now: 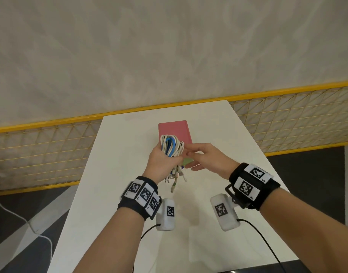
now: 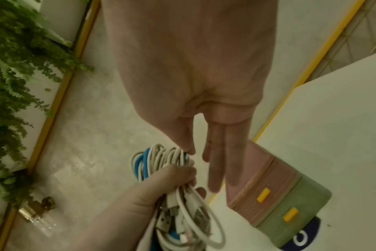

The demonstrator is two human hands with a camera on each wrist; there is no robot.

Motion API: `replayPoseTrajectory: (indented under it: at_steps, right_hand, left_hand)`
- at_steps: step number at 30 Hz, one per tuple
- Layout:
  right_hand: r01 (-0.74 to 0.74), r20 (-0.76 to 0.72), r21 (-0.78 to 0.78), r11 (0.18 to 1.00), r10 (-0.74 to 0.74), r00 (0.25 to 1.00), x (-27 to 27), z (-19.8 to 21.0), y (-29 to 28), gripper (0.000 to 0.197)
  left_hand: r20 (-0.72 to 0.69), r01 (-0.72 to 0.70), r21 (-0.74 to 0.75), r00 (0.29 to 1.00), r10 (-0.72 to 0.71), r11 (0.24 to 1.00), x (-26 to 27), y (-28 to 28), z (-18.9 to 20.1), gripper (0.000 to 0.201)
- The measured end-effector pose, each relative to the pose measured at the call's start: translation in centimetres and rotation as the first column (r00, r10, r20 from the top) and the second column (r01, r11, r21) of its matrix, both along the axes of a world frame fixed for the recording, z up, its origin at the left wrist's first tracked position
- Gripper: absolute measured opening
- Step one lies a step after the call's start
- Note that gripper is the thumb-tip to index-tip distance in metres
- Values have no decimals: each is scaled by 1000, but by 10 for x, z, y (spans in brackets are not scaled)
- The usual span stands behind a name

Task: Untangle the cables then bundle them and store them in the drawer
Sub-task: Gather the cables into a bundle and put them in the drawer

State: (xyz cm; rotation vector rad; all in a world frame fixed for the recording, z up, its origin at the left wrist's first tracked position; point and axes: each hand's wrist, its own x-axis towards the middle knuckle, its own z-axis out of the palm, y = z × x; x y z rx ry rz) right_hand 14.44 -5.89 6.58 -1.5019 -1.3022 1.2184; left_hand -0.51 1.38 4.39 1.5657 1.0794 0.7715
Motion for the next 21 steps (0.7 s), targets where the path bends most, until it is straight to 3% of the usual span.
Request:
replayPoseTrajectory:
  at_steps: [5, 9, 12, 15, 19, 21]
  right_hand:
    - [148, 303, 96, 984, -171, 938, 10, -31, 9, 44]
    - [276, 290, 11, 961, -267, 919, 18, -68, 19, 41]
    - [372, 302, -89, 924, -331, 894, 21, -100, 34, 47]
    - [405, 261, -207, 891, -349, 900, 18, -127, 54, 54]
    - [417, 52, -331, 847, -425, 904, 0, -147, 85, 55]
    - [468, -45, -362, 806, -517, 855, -8, -155, 100, 51]
  left_hand:
    - [-333, -19, 50, 942, 35, 999, -3, 34, -23, 45]
    - [-586, 84, 54, 809, -36, 995, -3, 59, -33, 73]
    - [-688, 172, -19, 712, -137, 985, 0, 76, -44, 77]
    - [-752, 216, -29, 638, -163, 976, 0, 88, -54, 86]
    - [-862, 354, -31, 464, -205, 935, -4, 99, -60, 108]
    - [-866, 367, -51, 448, -224, 929, -7, 100, -59, 110]
